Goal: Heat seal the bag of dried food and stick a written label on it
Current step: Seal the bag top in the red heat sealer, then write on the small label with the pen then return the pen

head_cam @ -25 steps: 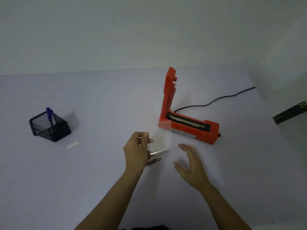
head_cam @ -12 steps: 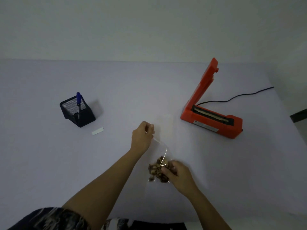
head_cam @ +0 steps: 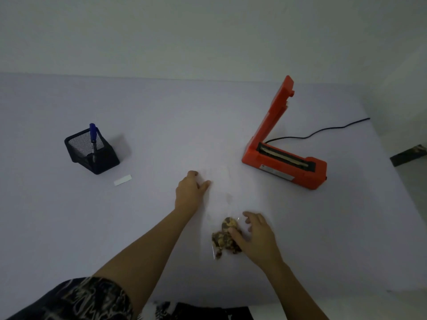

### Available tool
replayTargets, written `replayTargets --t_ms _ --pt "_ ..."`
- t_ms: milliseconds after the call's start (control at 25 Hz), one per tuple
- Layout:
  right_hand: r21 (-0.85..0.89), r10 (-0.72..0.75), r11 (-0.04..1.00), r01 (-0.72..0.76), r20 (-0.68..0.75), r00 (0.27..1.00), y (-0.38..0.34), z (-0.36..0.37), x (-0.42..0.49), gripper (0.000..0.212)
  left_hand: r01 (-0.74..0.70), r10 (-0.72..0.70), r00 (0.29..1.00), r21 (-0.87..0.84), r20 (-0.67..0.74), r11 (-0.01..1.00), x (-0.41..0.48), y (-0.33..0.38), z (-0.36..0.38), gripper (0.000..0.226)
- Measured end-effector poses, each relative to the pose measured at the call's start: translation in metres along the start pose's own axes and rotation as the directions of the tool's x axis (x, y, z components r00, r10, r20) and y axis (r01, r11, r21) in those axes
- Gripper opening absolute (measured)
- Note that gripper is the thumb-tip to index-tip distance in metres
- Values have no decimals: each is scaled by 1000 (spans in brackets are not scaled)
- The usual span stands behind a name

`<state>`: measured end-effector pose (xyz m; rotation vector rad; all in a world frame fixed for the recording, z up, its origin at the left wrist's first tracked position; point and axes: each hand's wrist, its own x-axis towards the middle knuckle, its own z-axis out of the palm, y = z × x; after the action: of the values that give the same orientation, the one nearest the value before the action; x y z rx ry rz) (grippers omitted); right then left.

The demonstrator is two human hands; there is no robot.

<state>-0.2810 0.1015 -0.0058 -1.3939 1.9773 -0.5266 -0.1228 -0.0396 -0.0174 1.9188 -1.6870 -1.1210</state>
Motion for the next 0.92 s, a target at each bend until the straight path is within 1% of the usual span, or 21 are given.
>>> replayTargets --t_ms 80,200,320,440,520,560,600,680,760,800,920 --pt "28 -70 997 70 -30 997 -18 -5 8 45 -23 20 997 -32 -71 999 -7 2 -14 53" --pt "55 -245 968 246 -20 969 -66 3 37 35 -57 33 972 -98 -231 994 -22 -11 -60 39" --pt "50 -430 902 430 -15 903 -124 35 82 28 -21 -44 905 -147 -423 989 -36 -43 -123 28" --pt "64 -512 857 511 -11 859 -188 70 126 28 -13 -71 829 -146 -555 989 -33 -74 -175 24" --pt "96 -548 832 546 -3 836 -234 94 149 29 23 -97 789 -129 -607 991 -18 -92 -205 27" --pt "112 -565 820 562 1 825 -255 104 158 32 54 -121 787 -127 -605 990 -7 -99 -217 32" --pt "125 -578 810 573 6 816 -275 114 166 34 94 -154 804 -132 -575 987 4 -106 -227 39" --pt "137 -589 803 579 39 807 -302 131 182 40 148 -212 867 -173 -450 974 27 -112 -235 48" --pt "139 -570 820 556 107 815 -317 144 194 43 134 -212 923 -249 -321 959 41 -114 -232 45" --pt "135 -553 832 538 127 824 -321 150 199 41 126 -206 936 -276 -285 953 45 -115 -230 41" --pt "135 -543 838 529 117 831 -324 159 204 28 124 -220 930 -310 -294 942 51 -118 -226 38"
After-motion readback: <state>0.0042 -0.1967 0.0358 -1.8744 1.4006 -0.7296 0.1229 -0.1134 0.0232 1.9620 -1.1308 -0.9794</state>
